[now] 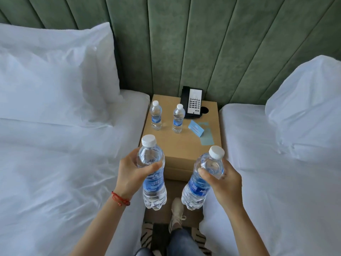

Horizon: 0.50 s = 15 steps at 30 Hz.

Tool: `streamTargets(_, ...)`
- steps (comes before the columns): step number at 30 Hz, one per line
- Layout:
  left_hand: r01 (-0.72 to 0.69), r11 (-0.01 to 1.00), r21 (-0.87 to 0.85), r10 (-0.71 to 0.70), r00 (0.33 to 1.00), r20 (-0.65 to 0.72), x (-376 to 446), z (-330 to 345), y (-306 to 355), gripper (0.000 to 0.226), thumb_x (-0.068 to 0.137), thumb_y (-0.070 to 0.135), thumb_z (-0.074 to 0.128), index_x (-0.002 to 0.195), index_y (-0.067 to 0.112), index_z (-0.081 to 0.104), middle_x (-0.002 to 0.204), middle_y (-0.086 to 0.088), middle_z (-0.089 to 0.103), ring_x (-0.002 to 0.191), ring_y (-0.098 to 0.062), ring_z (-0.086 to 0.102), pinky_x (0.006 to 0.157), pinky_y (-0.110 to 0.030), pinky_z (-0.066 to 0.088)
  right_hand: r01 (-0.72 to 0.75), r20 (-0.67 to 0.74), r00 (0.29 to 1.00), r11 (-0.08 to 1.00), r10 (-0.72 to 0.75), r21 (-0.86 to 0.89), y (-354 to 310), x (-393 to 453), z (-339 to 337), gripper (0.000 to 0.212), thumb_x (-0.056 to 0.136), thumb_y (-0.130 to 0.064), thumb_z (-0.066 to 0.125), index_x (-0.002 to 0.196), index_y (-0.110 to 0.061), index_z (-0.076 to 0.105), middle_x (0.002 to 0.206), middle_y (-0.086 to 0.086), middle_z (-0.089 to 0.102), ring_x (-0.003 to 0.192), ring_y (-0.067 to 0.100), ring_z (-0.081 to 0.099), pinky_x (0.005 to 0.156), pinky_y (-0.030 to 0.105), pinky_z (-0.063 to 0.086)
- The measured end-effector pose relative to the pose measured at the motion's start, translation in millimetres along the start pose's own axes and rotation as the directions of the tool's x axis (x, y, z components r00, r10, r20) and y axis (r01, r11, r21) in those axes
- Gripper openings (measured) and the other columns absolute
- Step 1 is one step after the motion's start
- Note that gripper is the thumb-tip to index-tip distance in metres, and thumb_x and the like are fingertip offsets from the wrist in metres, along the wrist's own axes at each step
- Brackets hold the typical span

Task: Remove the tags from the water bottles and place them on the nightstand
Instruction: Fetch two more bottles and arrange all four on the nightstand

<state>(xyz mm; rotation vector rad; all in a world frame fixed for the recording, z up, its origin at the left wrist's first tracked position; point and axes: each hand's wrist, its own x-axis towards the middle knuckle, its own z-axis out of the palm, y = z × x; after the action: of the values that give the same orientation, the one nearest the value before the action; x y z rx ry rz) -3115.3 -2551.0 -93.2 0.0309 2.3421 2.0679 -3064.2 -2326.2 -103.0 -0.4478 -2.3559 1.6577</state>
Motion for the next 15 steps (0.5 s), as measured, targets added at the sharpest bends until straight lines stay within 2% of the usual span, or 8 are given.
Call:
streamTargets(2, 0.015, 1.0, 0.022, -0.015, 1.0, -0.02, 30, 6, -8, 0.037, 0.058, 0.023, 0.079, 0.091, 0.014, 0.067, 0.08, 0.011, 0.073, 0.074, -0.005, 0.068, 0.059, -0.012, 0.05, 0.004, 0.027, 1.0, 1.0, -0.004, 0.0, 4, 34, 9, 0.038, 0.052, -0.056, 0.066, 0.089, -0.054, 0.057, 0.086, -0.032, 0.064, 0.084, -0.01, 0.059, 0.059, 0.005, 0.046)
streamTargets(5, 0.049, 0.998, 0.042, -0.046, 0.998, -0.051, 75, 17, -20, 0.039, 0.06, 0.014, 0.082, 0.095, 0.012, 0.066, 0.081, 0.006, 0.073, 0.076, -0.006, 0.068, 0.06, -0.013, 0.051, -0.009, 0.049, 0.999, 1.0, 0.008, 0.012, 9, 85, 20, 0.044, 0.051, -0.055, 0.069, 0.094, -0.05, 0.059, 0.09, -0.03, 0.065, 0.088, -0.009, 0.06, 0.066, 0.013, 0.05)
streamTargets(7, 0.09, 0.995, 0.05, -0.087, 0.994, -0.063, 102, 24, -27, 0.04, 0.061, 0.011, 0.082, 0.097, 0.011, 0.065, 0.085, 0.004, 0.072, 0.078, -0.006, 0.068, 0.061, -0.013, 0.051, -0.025, 0.075, 0.997, 0.999, 0.023, 0.03, 13, 117, 27, 0.051, 0.052, -0.053, 0.071, 0.101, -0.04, 0.062, 0.093, -0.019, 0.069, 0.09, -0.001, 0.063, 0.074, 0.024, 0.055)
streamTargets(9, 0.12, 0.991, 0.065, -0.115, 0.99, -0.077, 129, 29, -34, 0.041, 0.063, 0.007, 0.081, 0.101, 0.01, 0.063, 0.09, -0.001, 0.071, 0.08, -0.007, 0.068, 0.062, -0.014, 0.052, -0.035, 0.117, 0.993, 0.999, 0.032, 0.021, 17, 146, 34, 0.056, 0.054, -0.051, 0.072, 0.104, -0.029, 0.063, 0.096, -0.008, 0.07, 0.094, 0.009, 0.064, 0.081, 0.041, 0.055)
streamTargets(10, 0.129, 0.989, 0.075, -0.123, 0.989, -0.082, 141, 31, -37, 0.041, 0.064, 0.007, 0.08, 0.101, 0.01, 0.063, 0.091, 0.0, 0.071, 0.081, -0.007, 0.068, 0.062, -0.014, 0.052, -0.043, 0.136, 0.99, 0.999, 0.041, 0.014, 20, 160, 39, 0.056, 0.054, -0.05, 0.073, 0.104, -0.028, 0.063, 0.096, -0.006, 0.07, 0.094, 0.012, 0.065, 0.082, 0.045, 0.055)
streamTargets(12, 0.155, 0.984, 0.092, -0.147, 0.985, -0.094, 162, 35, -44, 0.04, 0.064, 0.007, 0.08, 0.1, 0.012, 0.063, 0.089, 0.004, 0.07, 0.08, -0.002, 0.067, 0.062, -0.012, 0.051, -0.07, 0.152, 0.986, 0.998, 0.069, 0.003, 26, 182, 48, 0.056, 0.053, -0.052, 0.073, 0.104, -0.03, 0.062, 0.096, -0.009, 0.07, 0.094, 0.008, 0.065, 0.08, 0.04, 0.055)
streamTargets(15, 0.198, 0.972, 0.128, -0.186, 0.977, -0.102, 189, 37, -56, 0.042, 0.062, 0.009, 0.082, 0.097, 0.02, 0.061, 0.087, 0.009, 0.069, 0.077, 0.003, 0.066, 0.061, -0.012, 0.051, -0.088, 0.162, 0.982, 0.995, 0.094, -0.044, 36, 206, 62, 0.053, 0.051, -0.057, 0.07, 0.101, -0.042, 0.058, 0.093, -0.025, 0.067, 0.089, -0.007, 0.061, 0.071, 0.016, 0.048)
